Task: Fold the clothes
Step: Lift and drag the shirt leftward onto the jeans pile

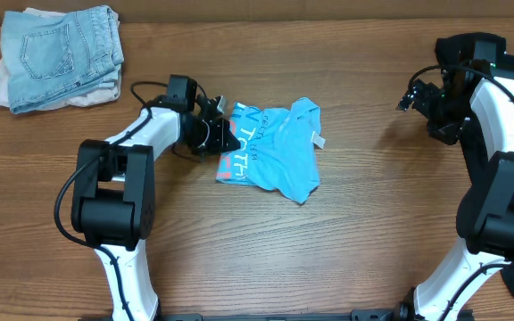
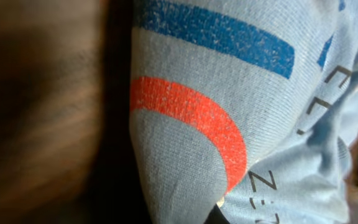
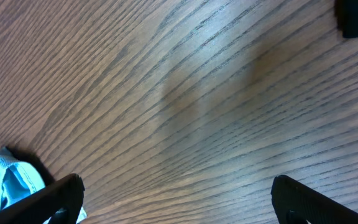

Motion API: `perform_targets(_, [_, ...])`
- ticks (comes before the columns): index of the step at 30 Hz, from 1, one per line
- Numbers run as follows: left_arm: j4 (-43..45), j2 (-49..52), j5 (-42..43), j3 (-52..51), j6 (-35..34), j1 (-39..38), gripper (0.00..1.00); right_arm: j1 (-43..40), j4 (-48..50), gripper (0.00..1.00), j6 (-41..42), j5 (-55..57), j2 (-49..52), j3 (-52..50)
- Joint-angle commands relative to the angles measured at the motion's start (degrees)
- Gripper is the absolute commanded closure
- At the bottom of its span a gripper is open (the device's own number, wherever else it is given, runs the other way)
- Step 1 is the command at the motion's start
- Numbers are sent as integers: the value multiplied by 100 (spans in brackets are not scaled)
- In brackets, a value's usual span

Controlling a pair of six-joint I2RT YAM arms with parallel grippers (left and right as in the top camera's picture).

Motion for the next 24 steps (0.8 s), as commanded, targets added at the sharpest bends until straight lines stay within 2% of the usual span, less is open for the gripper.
perform_targets(1, [-175, 229, -1880, 496, 704, 271, 96, 20, 28, 0, 42, -2, -168, 114])
perform_targets(5, [-293, 229, -3493, 1106, 872, 404, 96, 20, 28, 0, 42, -2, -168, 114])
perform_targets(11, [-195, 232, -4662, 1821, 1467, 625, 96, 20, 28, 0, 42, -2, -168, 114])
perform_targets(14, [-192, 229, -4935, 2186, 1480, 752, 96, 20, 28, 0, 42, -2, -168, 114])
perform_targets(24, [-96, 229, -4931, 3056, 1250, 1054, 96, 20, 28, 0, 42, -2, -168, 114])
